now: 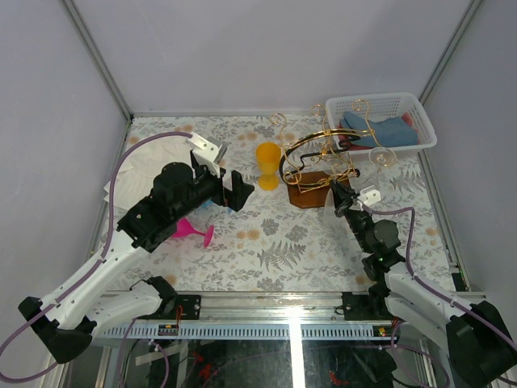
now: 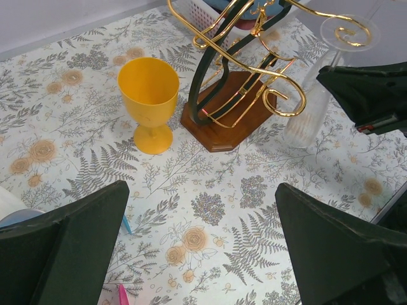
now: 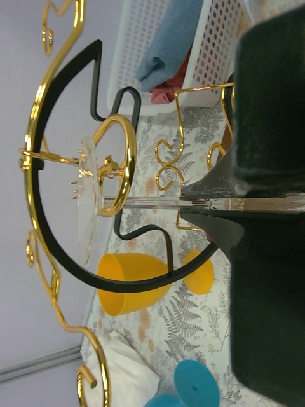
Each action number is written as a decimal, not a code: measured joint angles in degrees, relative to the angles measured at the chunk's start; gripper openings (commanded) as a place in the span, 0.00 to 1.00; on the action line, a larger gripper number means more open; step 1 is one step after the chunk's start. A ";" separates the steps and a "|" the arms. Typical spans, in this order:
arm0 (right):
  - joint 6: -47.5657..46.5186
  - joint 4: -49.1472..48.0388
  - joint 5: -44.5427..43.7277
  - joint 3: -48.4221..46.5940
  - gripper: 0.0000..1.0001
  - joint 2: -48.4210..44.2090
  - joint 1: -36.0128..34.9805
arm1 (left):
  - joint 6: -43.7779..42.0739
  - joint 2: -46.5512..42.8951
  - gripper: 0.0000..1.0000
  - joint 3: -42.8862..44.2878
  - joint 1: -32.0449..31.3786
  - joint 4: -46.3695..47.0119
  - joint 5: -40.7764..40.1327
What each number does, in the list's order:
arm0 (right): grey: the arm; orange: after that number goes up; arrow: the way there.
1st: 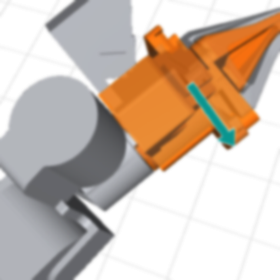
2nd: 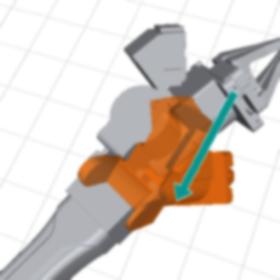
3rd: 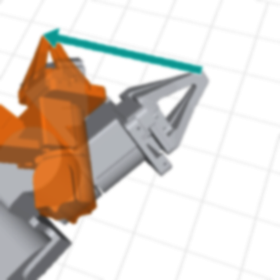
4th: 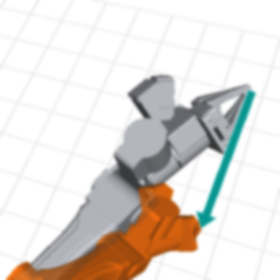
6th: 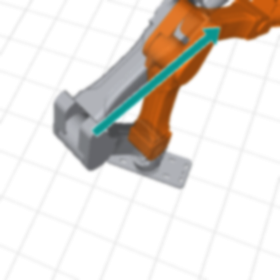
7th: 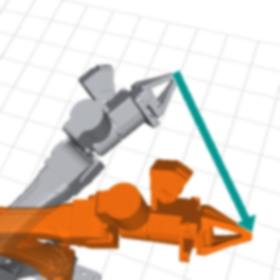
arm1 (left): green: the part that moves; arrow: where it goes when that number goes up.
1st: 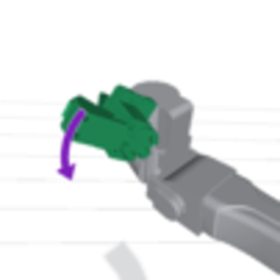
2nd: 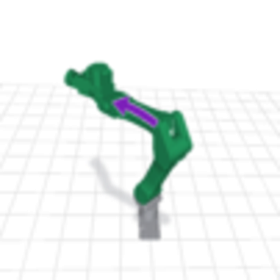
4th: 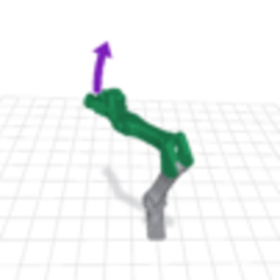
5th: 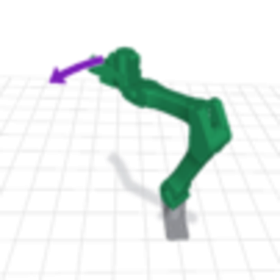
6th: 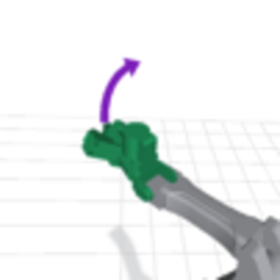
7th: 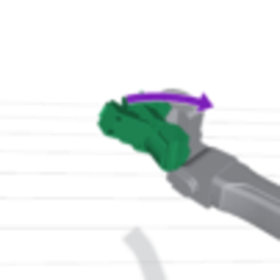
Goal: Place the wine glass upside down on the wine glass rack
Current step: Turn the wine glass upside down at the wine rack.
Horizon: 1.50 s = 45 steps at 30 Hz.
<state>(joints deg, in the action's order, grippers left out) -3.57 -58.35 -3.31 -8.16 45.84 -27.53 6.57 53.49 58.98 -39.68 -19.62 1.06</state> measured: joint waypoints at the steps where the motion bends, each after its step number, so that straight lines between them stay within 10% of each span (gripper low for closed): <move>1: 0.00 0.02 0.02 0.00 0.06 0.63 0.00 | -0.02 0.00 1.00 -0.02 0.00 0.00 0.00; 17: 1.27 0.50 -0.68 0.09 0.40 2.84 0.11 | 0.02 -0.26 1.00 -0.63 1.14 0.42 -1.99; 29: 8.52 24.55 -3.23 -3.23 0.97 -10.43 0.15 | 1.09 -5.14 1.00 -1.75 3.02 0.55 -9.51; 45: 18.25 64.32 0.02 -14.01 0.94 -25.14 0.17 | 3.61 -5.25 1.00 -1.95 7.89 0.39 -15.17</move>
<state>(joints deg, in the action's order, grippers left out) 14.68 5.98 -3.29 -22.17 20.71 -27.35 10.17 48.25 57.04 -31.79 -19.22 -14.11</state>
